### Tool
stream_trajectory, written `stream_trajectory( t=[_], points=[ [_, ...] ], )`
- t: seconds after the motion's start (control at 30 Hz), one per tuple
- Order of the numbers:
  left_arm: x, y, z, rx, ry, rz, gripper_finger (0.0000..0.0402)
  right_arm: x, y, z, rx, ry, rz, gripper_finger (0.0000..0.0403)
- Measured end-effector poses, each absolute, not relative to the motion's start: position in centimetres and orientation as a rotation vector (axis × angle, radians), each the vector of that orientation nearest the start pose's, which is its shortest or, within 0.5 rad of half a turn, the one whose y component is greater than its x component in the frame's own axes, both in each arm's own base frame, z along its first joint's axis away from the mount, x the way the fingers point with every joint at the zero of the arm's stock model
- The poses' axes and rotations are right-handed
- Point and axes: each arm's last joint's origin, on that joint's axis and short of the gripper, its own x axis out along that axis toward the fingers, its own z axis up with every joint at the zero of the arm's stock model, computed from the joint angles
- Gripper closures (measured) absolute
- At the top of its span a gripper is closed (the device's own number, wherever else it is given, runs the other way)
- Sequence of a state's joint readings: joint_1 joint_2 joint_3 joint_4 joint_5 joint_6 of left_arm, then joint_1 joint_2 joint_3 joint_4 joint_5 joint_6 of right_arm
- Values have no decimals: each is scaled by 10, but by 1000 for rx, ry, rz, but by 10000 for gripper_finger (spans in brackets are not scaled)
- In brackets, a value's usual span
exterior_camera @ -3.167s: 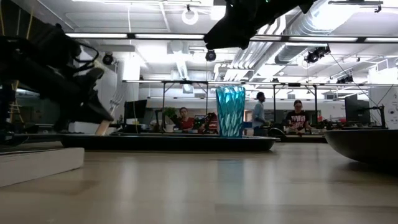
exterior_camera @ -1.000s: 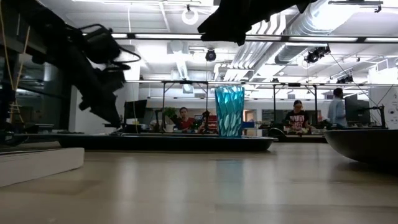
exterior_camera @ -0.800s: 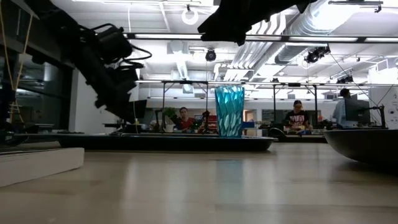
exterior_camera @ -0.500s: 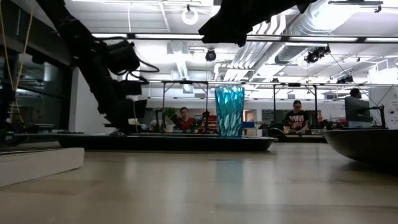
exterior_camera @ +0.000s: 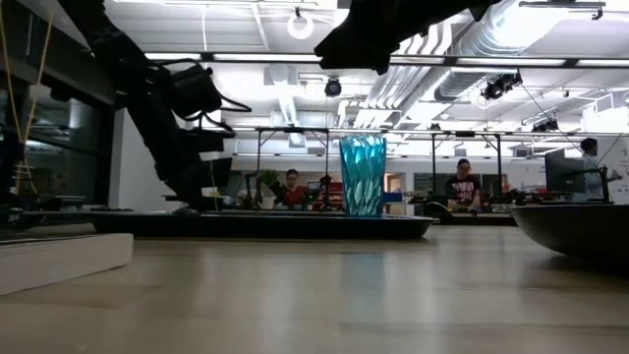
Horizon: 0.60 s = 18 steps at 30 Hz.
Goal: Pick and place plate/cup/fork/spoon on tray
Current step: Put the orange fork on the left side of the black tray
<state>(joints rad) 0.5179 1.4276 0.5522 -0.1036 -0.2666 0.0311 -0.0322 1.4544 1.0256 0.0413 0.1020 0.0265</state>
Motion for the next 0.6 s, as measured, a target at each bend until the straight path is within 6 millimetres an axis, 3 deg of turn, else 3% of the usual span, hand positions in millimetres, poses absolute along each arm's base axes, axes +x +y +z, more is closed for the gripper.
stream_trajectory(
  t=[0.43, 0.6],
  points=[
    [195, 125, 134, -21, 1102, 826, 401, 326, -13, 282, 13, 386, -138, 229],
    [199, 123, 138, -73, 1038, 718, 401, 326, -14, 282, 13, 386, -138, 229]
  ],
)
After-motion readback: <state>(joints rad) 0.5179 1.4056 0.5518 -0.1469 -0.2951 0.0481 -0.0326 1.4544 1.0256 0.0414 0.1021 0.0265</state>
